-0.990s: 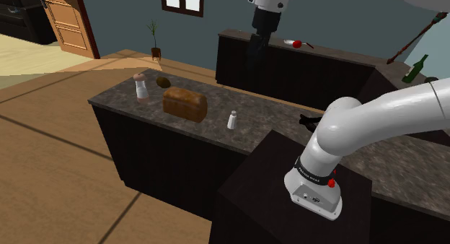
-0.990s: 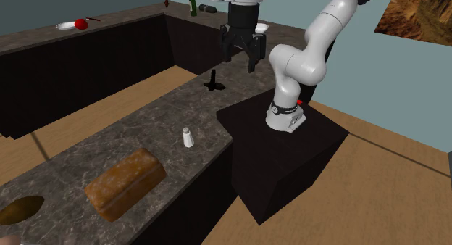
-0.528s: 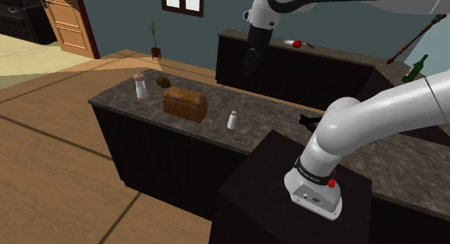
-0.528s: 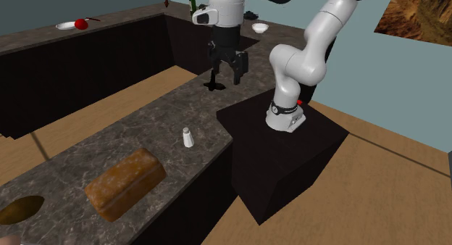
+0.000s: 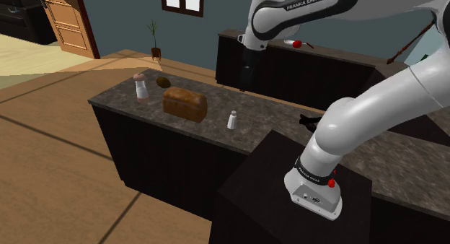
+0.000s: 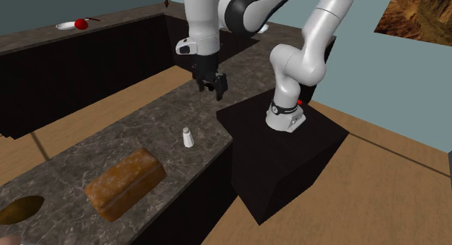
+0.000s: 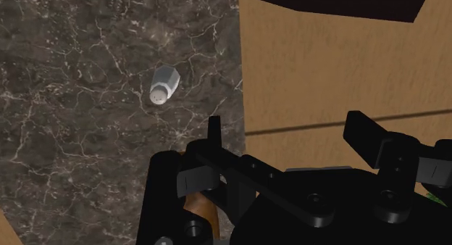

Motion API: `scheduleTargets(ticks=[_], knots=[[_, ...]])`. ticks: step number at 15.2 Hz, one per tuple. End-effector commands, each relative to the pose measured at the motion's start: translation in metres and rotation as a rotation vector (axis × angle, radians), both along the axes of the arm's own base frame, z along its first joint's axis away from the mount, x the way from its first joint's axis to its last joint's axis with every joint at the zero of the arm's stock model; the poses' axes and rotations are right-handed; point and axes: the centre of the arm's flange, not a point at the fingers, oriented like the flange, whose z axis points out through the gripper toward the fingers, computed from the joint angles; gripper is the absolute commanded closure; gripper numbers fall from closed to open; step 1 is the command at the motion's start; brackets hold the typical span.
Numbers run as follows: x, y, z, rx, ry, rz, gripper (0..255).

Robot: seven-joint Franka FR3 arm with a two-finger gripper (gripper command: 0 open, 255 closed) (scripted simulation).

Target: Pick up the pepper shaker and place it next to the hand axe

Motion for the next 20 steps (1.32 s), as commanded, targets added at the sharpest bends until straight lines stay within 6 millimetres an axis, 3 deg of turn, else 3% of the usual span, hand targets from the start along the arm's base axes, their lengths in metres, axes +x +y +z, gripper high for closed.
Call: scheduleTargets(ticks=[1,19,20], knots=[[0.011,-0.011,-0.020,0.004,0.006,0.012,0],[0.103,-0.120,-0.219,0.042,0.075,0.109,0],[0.103,-0.121,-0.219,0.042,0.075,0.109,0]])
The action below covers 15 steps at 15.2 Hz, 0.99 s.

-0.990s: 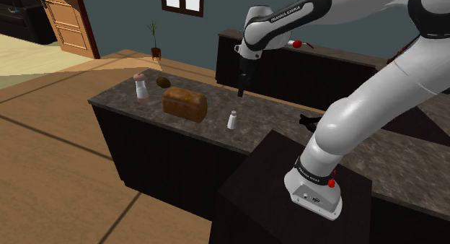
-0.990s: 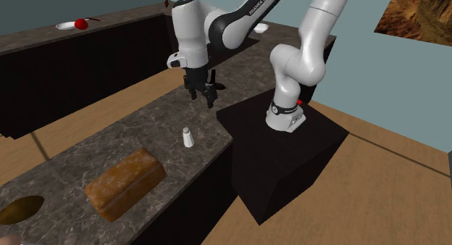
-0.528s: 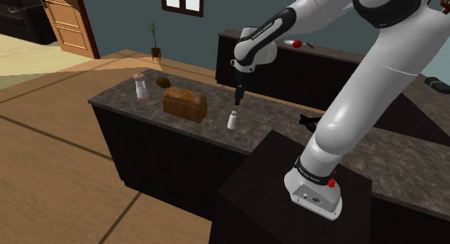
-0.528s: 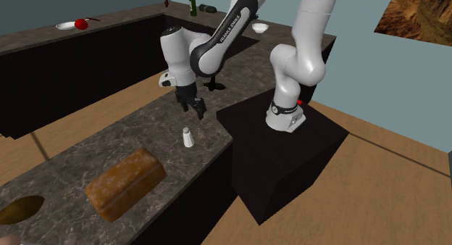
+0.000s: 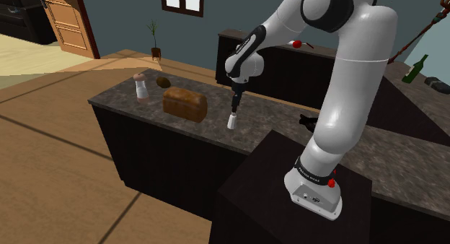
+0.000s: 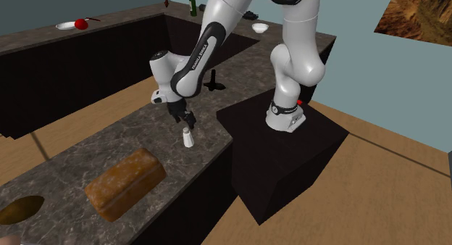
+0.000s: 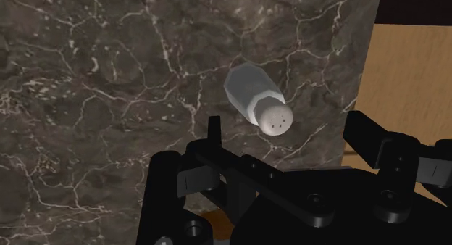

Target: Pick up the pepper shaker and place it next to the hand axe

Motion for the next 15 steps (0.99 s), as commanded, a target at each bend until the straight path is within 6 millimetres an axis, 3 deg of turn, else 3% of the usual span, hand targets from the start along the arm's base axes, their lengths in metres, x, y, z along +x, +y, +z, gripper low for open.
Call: scheduleTargets(ticks=[1,7,15], knots=[[0.002,-0.002,-0.012,0.001,0.001,0.003,0],[-0.001,0.001,-0.047,0.001,0.001,0.003,0],[-0.001,0.001,-0.047,0.001,0.001,0.003,0]])
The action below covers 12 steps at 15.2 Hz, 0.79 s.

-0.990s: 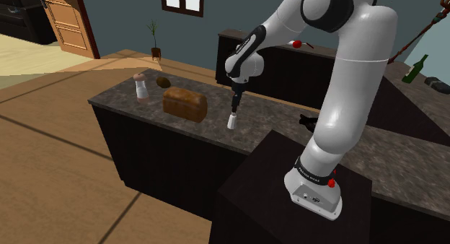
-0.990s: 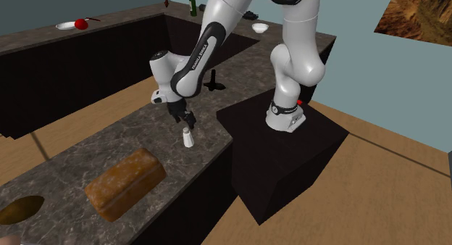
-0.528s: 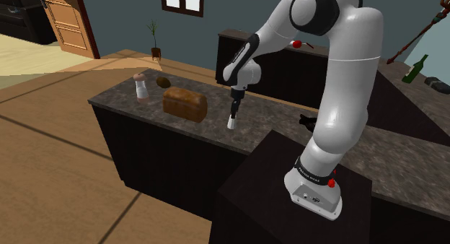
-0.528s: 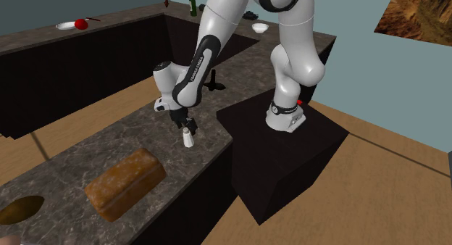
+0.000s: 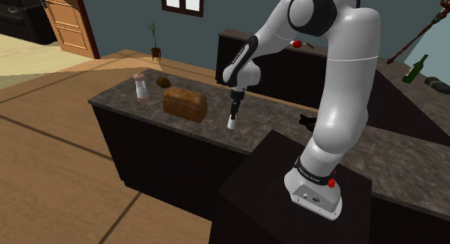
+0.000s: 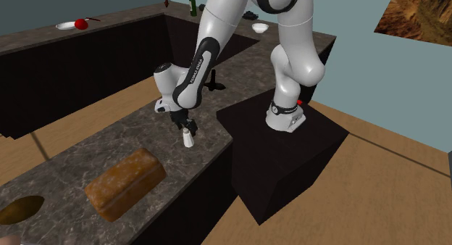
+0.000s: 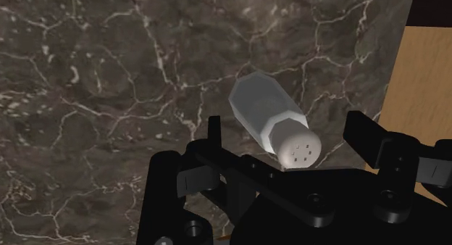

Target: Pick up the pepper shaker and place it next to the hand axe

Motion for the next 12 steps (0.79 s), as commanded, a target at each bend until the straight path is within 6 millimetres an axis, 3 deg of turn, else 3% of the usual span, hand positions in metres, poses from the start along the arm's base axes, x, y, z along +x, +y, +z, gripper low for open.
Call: scheduleTargets(ticks=[1,10,12], knots=[[0.000,0.000,0.000,0.000,0.000,0.000,255],[0.000,0.000,0.000,0.000,0.000,0.000,255],[0.000,0.000,0.011,0.000,0.000,0.000,255]])
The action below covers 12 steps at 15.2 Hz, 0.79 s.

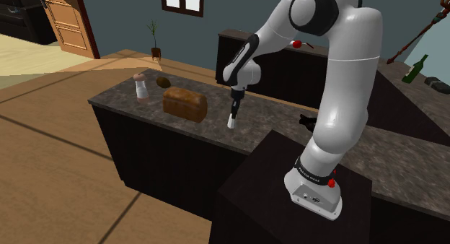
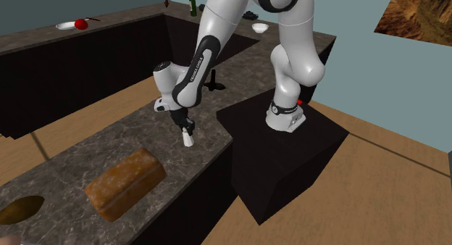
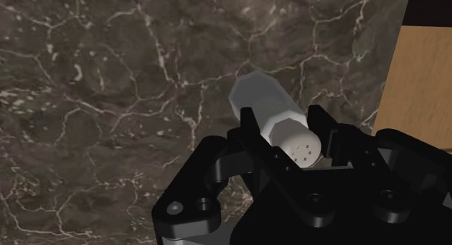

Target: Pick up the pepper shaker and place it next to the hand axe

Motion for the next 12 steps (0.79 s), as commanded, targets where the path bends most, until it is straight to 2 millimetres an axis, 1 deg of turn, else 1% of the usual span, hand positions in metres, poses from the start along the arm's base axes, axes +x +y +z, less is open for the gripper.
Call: scheduleTargets(ticks=[1,12], knots=[[-0.001,0.000,0.010,0.000,0.000,0.000,255],[-0.001,0.000,0.068,0.000,0.000,0.000,255]])
